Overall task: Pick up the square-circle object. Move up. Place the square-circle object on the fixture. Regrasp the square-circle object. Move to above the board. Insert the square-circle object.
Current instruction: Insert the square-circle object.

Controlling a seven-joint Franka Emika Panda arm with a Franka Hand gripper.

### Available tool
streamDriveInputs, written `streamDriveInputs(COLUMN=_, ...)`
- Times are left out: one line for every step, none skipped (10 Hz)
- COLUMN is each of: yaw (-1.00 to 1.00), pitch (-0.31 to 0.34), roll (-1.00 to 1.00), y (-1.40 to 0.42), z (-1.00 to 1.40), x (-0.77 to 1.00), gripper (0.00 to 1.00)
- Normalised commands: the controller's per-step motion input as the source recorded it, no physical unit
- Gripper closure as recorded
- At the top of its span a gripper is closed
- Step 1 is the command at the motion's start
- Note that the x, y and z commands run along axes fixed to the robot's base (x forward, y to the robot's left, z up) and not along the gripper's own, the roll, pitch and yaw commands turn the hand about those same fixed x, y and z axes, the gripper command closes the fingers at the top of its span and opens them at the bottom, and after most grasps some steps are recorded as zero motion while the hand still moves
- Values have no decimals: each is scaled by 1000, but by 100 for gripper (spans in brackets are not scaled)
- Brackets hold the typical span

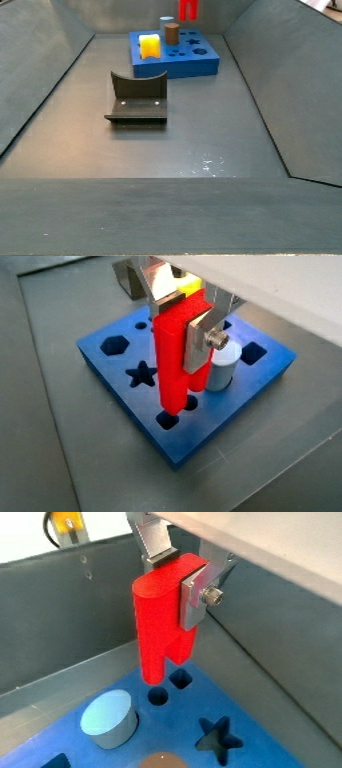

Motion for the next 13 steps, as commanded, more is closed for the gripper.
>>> streamDriveInputs(yaw=0, pitch=-20, roll=119, y=0, z=-766, x=-91, gripper=100)
streamDriveInputs(yaw=0, pitch=0, roll=57, y=23, z=-917, x=0, gripper=100)
streamDriveInputs(yaw=0, pitch=-10, roll=0, y=71, z=-309, x=14, gripper=100)
streamDriveInputs(yaw=0, pitch=0, roll=0, y=0, z=-31, x=29, gripper=100)
streamDriveInputs(yaw=-83, pitch=0, roll=0, y=0, z=-334, x=191, gripper=100)
streamDriveInputs(yaw=-200, pitch=64, roll=1, y=51, z=-506, x=251, gripper=100)
streamDriveInputs(yaw=-166, pitch=43, roll=0, y=114, z=-249, x=189, gripper=100)
streamDriveInputs(yaw=-129, pitch=36, roll=0, y=149, z=-154, x=77, gripper=100)
streamDriveInputs(yaw=-151, pitch=0, roll=0, y=9, z=-74, x=-9, gripper=100)
streamDriveInputs(yaw=-226, pitch=0, roll=10, y=0, z=-57, x=-271, gripper=100)
streamDriveInputs(yaw=-266, pitch=0, roll=40, y=0, z=-37, x=-417, gripper=100)
streamDriveInputs(yaw=-26, pitch=0, roll=0, y=0, z=0, x=-57, gripper=100)
streamDriveInputs(yaw=0, pitch=0, roll=0, y=-11, z=-17, x=0, gripper=100)
